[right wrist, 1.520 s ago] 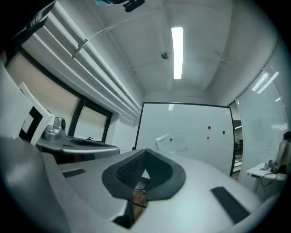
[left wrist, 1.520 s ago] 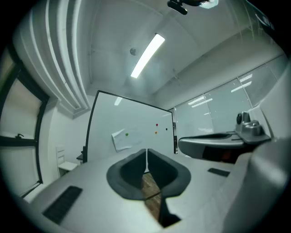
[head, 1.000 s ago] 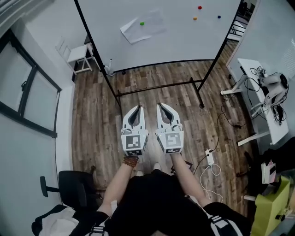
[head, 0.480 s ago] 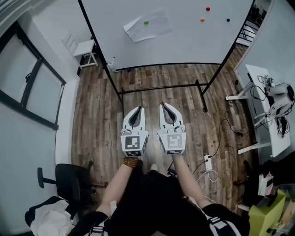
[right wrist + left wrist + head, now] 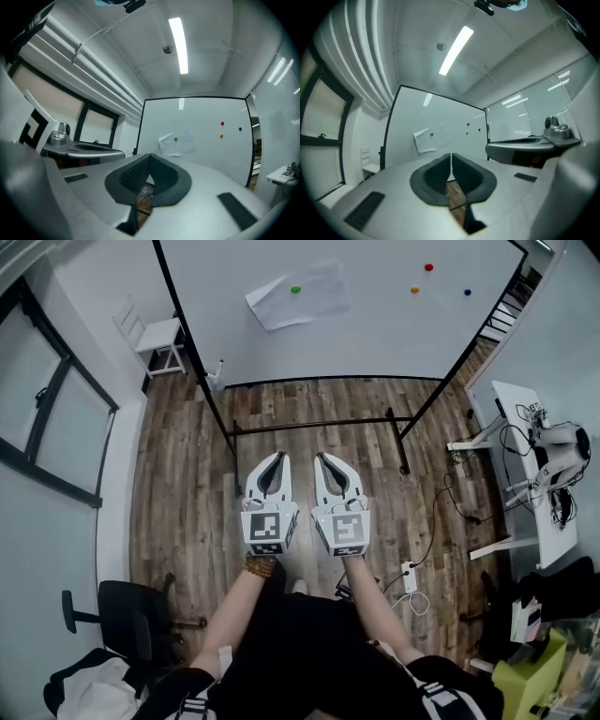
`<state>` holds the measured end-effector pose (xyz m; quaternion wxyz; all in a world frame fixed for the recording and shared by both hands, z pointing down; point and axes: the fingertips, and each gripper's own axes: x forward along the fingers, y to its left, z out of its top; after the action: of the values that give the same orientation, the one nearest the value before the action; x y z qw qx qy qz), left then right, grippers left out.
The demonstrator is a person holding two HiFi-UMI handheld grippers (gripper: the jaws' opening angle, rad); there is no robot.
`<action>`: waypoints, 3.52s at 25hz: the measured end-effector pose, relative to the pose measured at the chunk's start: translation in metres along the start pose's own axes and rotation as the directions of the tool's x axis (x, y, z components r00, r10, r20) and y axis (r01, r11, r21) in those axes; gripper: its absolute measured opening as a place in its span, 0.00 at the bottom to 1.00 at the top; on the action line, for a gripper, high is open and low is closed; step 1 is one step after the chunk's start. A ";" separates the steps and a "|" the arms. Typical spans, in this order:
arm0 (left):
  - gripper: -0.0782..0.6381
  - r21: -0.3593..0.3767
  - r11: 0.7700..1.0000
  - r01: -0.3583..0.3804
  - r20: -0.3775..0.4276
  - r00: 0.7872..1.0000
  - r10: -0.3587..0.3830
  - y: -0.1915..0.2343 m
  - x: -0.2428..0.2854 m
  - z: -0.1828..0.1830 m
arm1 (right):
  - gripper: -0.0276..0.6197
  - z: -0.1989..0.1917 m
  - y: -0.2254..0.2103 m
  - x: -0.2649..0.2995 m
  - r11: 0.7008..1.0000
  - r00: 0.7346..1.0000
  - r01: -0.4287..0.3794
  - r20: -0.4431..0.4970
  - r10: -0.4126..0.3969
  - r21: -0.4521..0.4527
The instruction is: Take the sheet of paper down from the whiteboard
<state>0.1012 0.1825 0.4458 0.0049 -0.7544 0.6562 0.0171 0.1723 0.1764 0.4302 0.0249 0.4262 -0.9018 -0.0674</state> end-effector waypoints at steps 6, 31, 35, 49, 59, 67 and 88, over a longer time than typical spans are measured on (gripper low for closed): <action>0.14 -0.023 0.999 0.022 -0.002 1.000 -0.022 0.024 0.038 -0.004 | 0.04 0.000 -0.002 0.044 1.000 1.000 -0.006 -0.015 0.005 -0.021; 0.14 -0.037 0.994 0.101 -0.019 0.995 -0.102 0.149 0.149 -0.013 | 0.04 -0.007 -0.015 0.216 0.995 0.993 0.089 -0.068 -0.092 -0.044; 0.14 -0.050 0.995 0.087 -0.022 0.996 -0.088 0.166 0.161 -0.017 | 0.04 -0.012 -0.015 0.233 0.996 0.994 0.065 -0.082 -0.070 -0.059; 0.14 -0.025 0.999 0.031 -0.032 0.999 -0.032 0.173 0.246 -0.027 | 0.04 -0.024 -0.082 0.299 0.999 0.999 0.018 -0.029 -0.019 -0.032; 0.14 -0.062 0.998 -0.005 -0.015 1.000 0.004 0.159 0.303 -0.025 | 0.04 -0.036 -0.151 0.332 1.000 1.000 -0.016 -0.003 0.016 -0.014; 0.14 -0.103 0.995 -0.005 -0.008 1.000 0.004 0.175 0.331 -0.029 | 0.04 -0.036 -0.164 0.349 0.999 1.000 -0.002 -0.019 0.001 -0.041; 0.14 -0.152 0.979 0.136 0.017 0.991 -0.135 0.216 0.356 -0.020 | 0.04 -0.009 -0.161 0.394 0.975 0.994 0.108 -0.008 -0.111 -0.193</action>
<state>-0.0633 -0.2009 0.4581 -0.0497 -0.7954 0.6001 0.0695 0.0462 -0.2298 0.4115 0.0708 0.4714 -0.8659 -0.1513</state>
